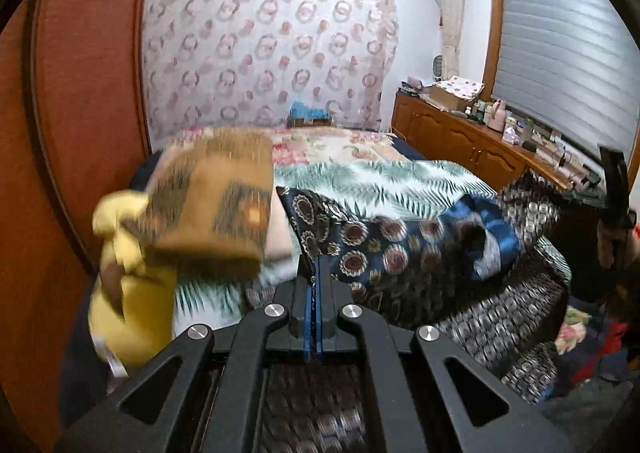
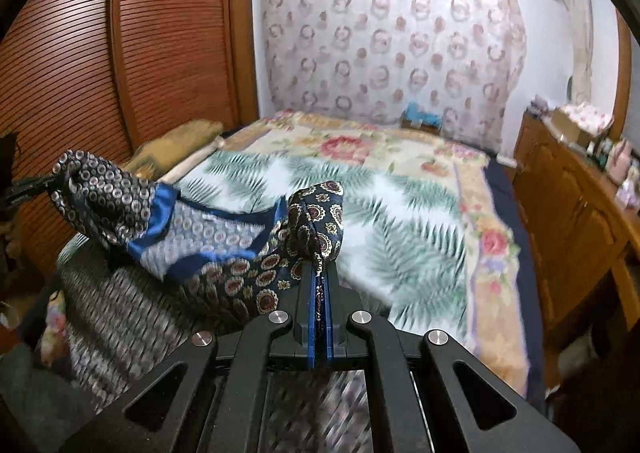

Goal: Fold small clothes

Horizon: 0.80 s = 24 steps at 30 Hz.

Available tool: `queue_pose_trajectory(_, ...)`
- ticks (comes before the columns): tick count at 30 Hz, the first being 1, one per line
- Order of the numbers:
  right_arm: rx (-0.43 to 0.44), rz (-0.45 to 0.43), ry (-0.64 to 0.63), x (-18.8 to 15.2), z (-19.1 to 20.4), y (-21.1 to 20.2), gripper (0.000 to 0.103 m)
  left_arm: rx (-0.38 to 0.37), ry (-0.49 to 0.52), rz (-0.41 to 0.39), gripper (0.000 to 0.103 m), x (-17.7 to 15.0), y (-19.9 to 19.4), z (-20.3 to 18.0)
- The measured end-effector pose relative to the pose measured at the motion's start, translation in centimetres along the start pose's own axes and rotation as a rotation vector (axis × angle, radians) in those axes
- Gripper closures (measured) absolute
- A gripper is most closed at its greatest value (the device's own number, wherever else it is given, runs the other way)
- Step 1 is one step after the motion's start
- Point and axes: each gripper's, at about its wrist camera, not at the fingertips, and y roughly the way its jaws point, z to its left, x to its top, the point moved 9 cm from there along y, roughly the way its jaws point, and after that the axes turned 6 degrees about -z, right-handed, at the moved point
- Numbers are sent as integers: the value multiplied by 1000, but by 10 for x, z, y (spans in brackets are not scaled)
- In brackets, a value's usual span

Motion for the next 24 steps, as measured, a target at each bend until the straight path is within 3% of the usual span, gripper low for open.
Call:
queue_pose_trajectory(4,21,19,18,-27,5,-18,100,12,-24,26,101,-24,-3,1)
queue_pose_trajectory(11,22,20,14,-35,15,-48,100,31,17,51,101,-44,-15,-7)
queue_pose_trajectory(19,8,88,51,-58,17,-41,100,56,-48,122,101,-85,-4,15)
queue_pose_trajectory(24,10,113,83,-67,18,-38,100,59,-73,123,101,-90,-5,18)
